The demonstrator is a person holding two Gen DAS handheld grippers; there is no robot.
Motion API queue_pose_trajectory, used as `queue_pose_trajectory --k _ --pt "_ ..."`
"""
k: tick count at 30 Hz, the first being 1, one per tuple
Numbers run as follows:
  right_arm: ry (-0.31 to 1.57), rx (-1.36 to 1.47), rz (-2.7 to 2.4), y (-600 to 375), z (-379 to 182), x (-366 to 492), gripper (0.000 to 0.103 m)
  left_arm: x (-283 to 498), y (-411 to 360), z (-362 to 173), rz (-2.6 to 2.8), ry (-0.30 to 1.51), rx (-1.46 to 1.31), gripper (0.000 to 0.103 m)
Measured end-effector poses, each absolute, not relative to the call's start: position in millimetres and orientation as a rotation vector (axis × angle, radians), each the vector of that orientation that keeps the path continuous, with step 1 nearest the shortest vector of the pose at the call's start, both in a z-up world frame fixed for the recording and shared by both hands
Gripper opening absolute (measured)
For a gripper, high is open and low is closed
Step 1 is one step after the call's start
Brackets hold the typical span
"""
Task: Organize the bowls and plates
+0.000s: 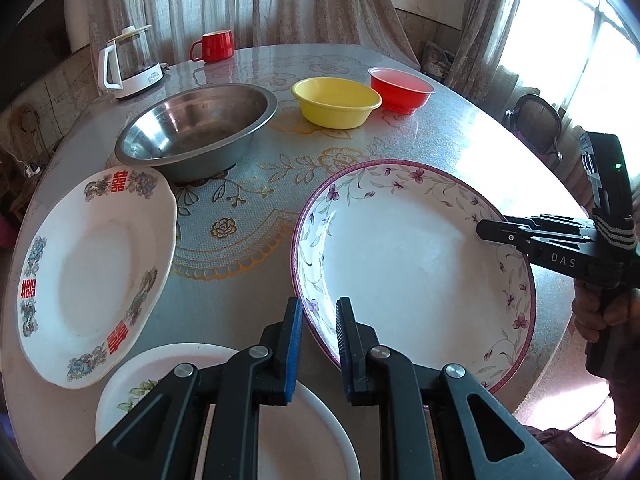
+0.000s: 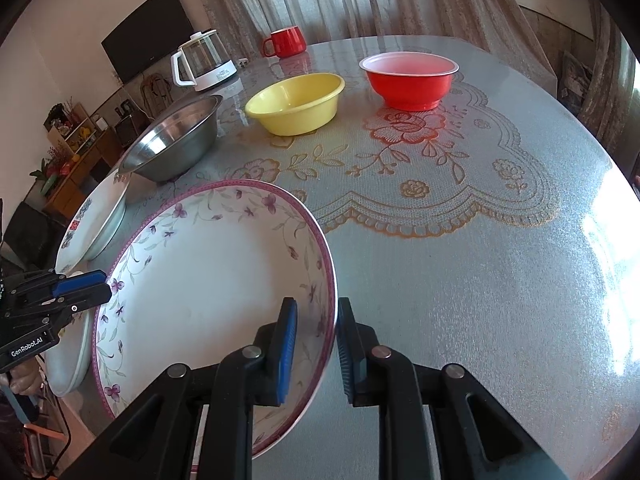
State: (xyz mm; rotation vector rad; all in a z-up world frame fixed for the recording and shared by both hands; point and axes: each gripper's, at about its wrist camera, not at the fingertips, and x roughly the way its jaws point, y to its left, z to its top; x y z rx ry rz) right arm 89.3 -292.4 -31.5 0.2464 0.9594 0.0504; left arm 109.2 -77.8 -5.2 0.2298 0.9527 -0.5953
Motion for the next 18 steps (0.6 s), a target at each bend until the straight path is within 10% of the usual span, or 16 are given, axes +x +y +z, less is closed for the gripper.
queue_pose_trajectory --k 18 --pt "0.926 0.115 -0.051 -271.7 -29.5 77.2 0.022 113.9 -73.3 9.1 -0.541 0.918 0.159 0.012"
